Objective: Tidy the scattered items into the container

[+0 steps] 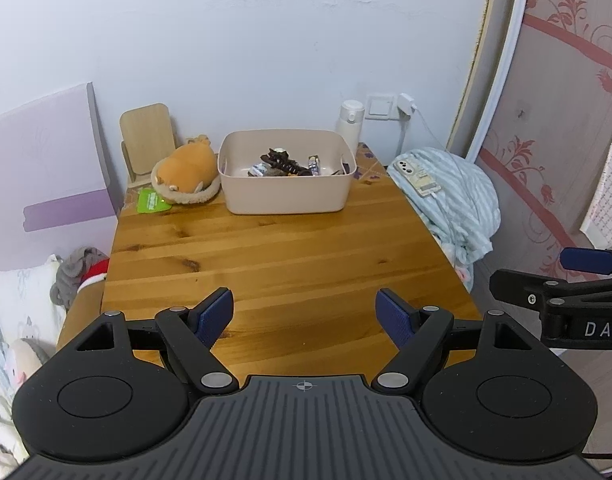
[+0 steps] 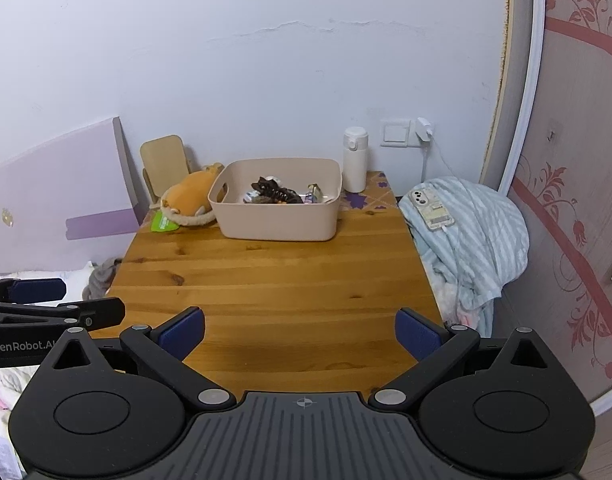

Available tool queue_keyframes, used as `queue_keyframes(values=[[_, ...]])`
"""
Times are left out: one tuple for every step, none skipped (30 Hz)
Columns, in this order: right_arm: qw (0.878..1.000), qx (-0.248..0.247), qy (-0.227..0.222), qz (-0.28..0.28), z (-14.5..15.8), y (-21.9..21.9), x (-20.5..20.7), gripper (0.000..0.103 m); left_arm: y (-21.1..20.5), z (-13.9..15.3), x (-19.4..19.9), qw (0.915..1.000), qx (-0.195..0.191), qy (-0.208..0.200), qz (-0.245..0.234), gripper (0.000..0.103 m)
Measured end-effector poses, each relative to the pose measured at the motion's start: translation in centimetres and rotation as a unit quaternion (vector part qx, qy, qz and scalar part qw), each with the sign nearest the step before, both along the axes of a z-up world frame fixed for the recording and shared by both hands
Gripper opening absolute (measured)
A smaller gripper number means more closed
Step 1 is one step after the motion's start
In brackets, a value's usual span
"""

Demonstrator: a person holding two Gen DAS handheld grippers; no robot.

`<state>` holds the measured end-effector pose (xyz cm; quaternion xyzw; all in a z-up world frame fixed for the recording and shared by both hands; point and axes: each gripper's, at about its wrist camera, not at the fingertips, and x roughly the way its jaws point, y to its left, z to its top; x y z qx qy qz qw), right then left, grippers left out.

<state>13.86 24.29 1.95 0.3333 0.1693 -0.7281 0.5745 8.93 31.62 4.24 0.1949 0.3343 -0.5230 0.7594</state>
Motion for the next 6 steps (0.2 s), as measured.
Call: queue_keyframes(values=[[1.000,0.001,0.000,0.001,-0.03,-0.07,0.06,0.102,-0.01,-0.02,0.06,1.0000,0.001,0.000,0.000,0.080],[1.000,0.002,-0.001,0.001,-0.04,-0.10,0.10,0.102,-0.01,-0.03,0.13,1.0000,0.001,0.001,0.000,0.080],[1.000,0.002,-0.001,0.001,-0.04,-0.15,0.11,0.102,0.01,-0.04,0.21,1.0000,0.002,0.001,0.001,0.080],[1.000,0.002,-0.001,0.002,-0.05,-0.20,0.12,0.102,0.00,-0.04,0.32,1.0000,0.002,0.001,0.001,0.080],[1.000,0.002,-0.001,0.001,-0.05,-0.21,0.14,0.103,-0.02,-0.04,0.42,1.0000,0.002,0.001,0.002,0.080],[1.000,0.002,-0.001,0.001,-0.05,-0.25,0.18,0.102,-0.02,-0.05,0.49,1.0000,0.002,0.001,0.001,0.080]])
